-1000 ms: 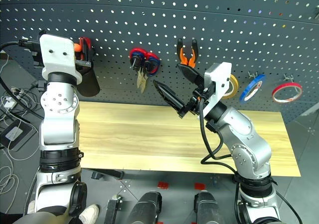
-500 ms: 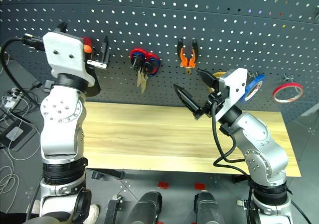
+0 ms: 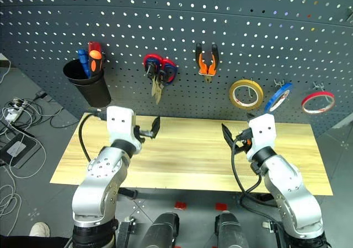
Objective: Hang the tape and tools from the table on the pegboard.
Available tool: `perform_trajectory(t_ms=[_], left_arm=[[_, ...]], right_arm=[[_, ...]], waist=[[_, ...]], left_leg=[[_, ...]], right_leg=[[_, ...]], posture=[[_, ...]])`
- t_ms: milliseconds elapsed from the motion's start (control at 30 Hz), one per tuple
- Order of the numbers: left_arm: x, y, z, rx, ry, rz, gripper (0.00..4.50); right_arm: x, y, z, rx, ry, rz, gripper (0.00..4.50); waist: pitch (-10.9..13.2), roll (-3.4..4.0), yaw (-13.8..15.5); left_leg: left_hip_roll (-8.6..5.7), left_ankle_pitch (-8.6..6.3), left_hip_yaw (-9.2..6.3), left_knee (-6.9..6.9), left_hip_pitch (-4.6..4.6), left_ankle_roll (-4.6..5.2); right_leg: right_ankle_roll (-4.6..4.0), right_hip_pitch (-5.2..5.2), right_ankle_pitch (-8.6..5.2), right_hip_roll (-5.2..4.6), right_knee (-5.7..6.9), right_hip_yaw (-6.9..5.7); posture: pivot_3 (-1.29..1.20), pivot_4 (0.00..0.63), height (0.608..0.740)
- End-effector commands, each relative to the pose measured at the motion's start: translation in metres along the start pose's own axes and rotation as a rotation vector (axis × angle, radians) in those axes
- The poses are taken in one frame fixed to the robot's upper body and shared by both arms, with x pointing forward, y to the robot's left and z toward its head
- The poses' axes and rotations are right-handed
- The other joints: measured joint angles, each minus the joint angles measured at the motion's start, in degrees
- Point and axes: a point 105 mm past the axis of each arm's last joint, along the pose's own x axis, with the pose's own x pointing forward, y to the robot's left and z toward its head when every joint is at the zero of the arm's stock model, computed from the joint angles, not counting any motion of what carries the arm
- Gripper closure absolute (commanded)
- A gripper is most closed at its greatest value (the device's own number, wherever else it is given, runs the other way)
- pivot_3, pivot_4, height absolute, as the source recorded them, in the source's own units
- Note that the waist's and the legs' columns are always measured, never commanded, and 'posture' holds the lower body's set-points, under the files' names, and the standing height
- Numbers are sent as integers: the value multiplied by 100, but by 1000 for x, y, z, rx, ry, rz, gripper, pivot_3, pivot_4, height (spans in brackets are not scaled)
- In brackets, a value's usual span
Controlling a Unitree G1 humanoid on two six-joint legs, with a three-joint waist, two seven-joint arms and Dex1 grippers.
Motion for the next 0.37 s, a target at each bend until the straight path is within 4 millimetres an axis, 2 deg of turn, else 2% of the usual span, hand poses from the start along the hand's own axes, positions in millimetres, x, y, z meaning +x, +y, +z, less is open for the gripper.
perform_trajectory(t_ms=[33,167,233,367], left_arm=[[-5,6,-22,-28,72,11,42],[-10,7,-64,-70,203,-2,42],[-14,5,-75,-70,224,-22,42],[-20,2,-83,-84,243,-52,42]], right_arm=[[-11,-17,-21,-32,72,-142,0],[-25,-35,-57,-32,201,-276,0],[-34,-43,-71,-14,254,-344,0],[-45,-42,-85,37,304,-392,0]], waist=[[-30,3,4],[-128,18,-4],[-154,21,-3],[-185,29,-4]], left_leg=[[-1,0,1,0,0,0],[-1,-1,5,-7,4,1],[-1,-1,5,-9,5,1],[0,-1,5,-9,5,1]], right_leg=[[0,1,0,-1,-3,2],[0,3,0,-1,-13,4],[0,3,0,-1,-13,4],[0,5,0,0,-15,6]], posture=[[115,207,740],[110,195,740],[101,192,740],[90,188,740]])
